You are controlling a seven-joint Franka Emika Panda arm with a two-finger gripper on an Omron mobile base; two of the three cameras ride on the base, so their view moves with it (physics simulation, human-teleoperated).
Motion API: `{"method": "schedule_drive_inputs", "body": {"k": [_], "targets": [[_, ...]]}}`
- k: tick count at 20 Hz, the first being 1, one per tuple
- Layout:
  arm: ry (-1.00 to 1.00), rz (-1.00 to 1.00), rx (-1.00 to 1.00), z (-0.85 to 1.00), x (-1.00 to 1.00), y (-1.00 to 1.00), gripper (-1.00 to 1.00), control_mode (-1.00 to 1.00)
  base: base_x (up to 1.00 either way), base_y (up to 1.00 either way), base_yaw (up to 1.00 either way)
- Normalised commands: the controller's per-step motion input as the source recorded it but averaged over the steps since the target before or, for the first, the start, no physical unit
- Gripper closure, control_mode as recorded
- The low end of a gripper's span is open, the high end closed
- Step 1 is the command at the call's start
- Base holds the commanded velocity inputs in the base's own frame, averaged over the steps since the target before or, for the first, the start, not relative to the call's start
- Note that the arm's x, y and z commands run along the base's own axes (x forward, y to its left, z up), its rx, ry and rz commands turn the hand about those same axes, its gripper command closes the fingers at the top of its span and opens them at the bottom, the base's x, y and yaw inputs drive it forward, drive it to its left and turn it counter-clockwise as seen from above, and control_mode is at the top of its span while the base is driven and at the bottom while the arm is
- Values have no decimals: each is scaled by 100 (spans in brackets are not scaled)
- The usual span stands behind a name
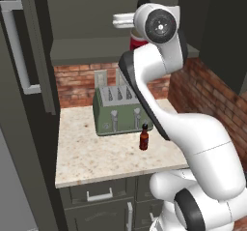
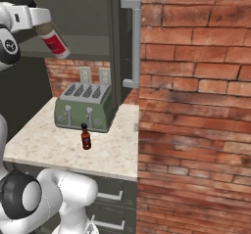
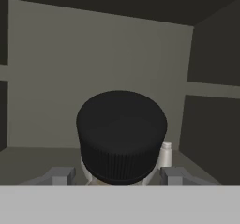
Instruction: Pick the syrup bottle and condiment bottle from the counter and place them in the cabinet.
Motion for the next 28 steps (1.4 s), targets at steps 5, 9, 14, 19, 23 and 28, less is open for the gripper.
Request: {"method": "schedule_drive_inputs", "body": {"k": [5,9,14,19,23,28], "targets": [[0,0,1,2,14,-1,100,-100,0,0,0],[0,0,0,3,21,0,100,-100,0,0,0],[0,0,0,0,28,0,100,-100,0,0,0],[0,0,0,0,26,0,100,-100,0,0,0],[0,0,0,0,27,0,100,-100,0,0,0],[0,0,0,0,28,0,100,-100,0,0,0]]}}
